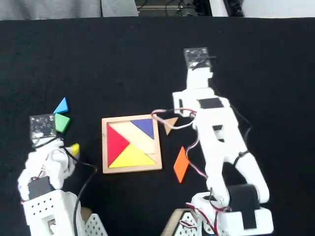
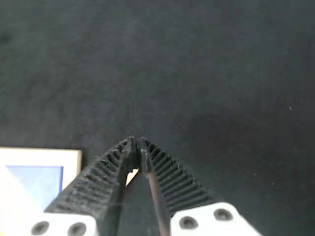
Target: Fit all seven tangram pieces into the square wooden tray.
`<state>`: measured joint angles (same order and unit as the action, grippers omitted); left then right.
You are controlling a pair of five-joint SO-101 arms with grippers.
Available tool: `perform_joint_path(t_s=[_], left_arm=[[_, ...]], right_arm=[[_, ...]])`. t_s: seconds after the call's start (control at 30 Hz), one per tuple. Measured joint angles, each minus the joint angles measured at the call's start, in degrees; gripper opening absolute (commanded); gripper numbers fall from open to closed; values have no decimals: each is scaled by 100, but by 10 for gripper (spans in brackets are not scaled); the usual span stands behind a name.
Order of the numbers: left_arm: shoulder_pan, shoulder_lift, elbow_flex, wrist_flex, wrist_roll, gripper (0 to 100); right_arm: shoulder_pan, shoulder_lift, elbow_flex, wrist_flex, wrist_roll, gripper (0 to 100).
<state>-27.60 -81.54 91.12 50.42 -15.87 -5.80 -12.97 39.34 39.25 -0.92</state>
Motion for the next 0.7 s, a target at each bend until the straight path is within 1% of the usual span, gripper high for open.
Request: perform_joint_path(t_s=[0.1, 0.2, 0.3, 0.37, 0.53, 0.7], left_arm=[[-273, 0, -756, 141, -105, 281], [-334, 176, -1925, 782, -149, 281], [-334, 738, -3209, 1415, -158, 281], [-246, 1327, -3974, 1723, -114, 281], [-211, 3244, -5477, 2215, 387, 281], [-211, 4888, -6426, 2611, 466, 281]], right_arm=[[220, 369, -281, 0, 0, 11], [299, 914, -607, 0, 0, 11], [281, 1468, -941, 0, 9, 11], [325, 1802, -1160, 0, 0, 11], [299, 2004, -1363, 0, 0, 11], [325, 2004, -1371, 0, 0, 11]])
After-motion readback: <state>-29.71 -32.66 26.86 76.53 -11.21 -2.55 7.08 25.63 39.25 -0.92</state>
